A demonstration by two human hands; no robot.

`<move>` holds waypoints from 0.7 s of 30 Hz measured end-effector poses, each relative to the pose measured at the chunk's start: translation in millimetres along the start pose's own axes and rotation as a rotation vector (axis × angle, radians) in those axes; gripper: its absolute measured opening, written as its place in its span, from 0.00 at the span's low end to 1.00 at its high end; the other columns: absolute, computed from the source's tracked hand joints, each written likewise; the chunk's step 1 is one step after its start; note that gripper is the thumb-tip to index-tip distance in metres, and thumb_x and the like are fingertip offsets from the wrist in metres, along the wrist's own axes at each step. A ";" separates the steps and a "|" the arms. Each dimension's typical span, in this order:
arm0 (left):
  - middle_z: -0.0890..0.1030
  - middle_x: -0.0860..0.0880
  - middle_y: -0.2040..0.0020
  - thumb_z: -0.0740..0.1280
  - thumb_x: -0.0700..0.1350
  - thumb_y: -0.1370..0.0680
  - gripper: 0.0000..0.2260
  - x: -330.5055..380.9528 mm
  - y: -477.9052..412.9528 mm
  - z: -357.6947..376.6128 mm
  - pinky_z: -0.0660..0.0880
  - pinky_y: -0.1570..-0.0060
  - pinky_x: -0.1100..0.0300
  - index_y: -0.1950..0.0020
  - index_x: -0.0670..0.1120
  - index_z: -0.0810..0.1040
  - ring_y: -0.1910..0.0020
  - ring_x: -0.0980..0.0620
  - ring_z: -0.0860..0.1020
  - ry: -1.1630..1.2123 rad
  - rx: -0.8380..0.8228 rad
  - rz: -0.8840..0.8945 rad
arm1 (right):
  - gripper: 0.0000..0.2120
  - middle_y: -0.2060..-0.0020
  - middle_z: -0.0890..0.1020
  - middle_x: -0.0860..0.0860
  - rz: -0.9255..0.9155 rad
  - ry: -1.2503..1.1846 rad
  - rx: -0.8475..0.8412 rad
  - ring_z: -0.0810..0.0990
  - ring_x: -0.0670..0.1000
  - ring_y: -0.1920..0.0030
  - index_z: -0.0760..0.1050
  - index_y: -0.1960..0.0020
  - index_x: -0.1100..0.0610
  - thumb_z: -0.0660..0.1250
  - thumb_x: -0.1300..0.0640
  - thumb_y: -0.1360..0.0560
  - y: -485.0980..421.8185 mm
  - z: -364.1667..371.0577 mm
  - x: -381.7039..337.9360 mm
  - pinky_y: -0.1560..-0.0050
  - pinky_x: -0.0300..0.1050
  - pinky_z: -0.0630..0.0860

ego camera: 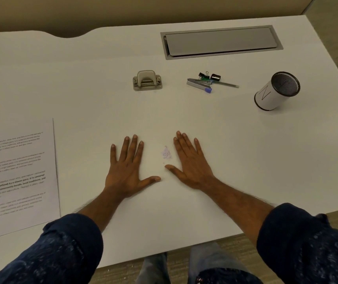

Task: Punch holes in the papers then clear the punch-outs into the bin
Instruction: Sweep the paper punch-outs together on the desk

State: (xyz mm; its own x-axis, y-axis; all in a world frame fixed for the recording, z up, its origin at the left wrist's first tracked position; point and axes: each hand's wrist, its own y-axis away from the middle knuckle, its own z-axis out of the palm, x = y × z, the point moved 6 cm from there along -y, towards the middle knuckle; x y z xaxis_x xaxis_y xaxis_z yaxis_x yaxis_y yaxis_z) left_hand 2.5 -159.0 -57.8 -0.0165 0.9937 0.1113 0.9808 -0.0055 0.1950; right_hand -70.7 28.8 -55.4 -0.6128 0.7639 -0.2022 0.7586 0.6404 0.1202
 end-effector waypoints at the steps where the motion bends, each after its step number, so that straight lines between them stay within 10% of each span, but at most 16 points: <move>1: 0.43 0.44 0.19 0.48 0.80 0.31 0.53 1.5 -1.3 -0.4 0.47 0.26 0.33 0.19 0.45 0.46 0.20 0.44 0.41 0.001 0.003 0.000 | 0.39 0.21 0.46 0.55 0.033 -0.009 0.014 0.42 0.51 0.21 0.46 0.21 0.60 0.45 0.34 0.22 3.0 -2.2 8.0 0.22 0.58 0.44; 13: 0.37 0.45 0.19 0.42 0.81 0.32 0.52 67.7 -31.0 -6.5 0.40 0.26 0.34 0.19 0.47 0.41 0.21 0.45 0.37 -0.033 -0.028 0.163 | 0.33 0.21 0.47 0.54 0.180 -0.048 0.043 0.43 0.51 0.21 0.46 0.21 0.59 0.49 0.45 0.21 24.0 -8.3 44.3 0.22 0.56 0.42; 21: 0.41 0.43 0.19 0.45 0.81 0.31 0.55 42.6 -19.2 -11.1 0.43 0.25 0.35 0.20 0.40 0.43 0.20 0.45 0.41 -0.036 0.012 0.121 | 0.37 0.21 0.45 0.54 0.089 -0.012 0.010 0.42 0.52 0.21 0.45 0.21 0.55 0.45 0.34 0.22 -8.6 -8.1 43.9 0.22 0.58 0.44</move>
State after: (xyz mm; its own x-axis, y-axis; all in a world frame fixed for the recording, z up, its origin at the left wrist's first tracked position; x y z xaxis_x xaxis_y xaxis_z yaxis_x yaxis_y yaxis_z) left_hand -19.2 -117.8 -46.0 0.1090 0.9892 0.0979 0.9774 -0.1245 0.1706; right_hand -106.0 57.5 -57.4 -0.5401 0.8168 -0.2026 0.8123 0.5689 0.1282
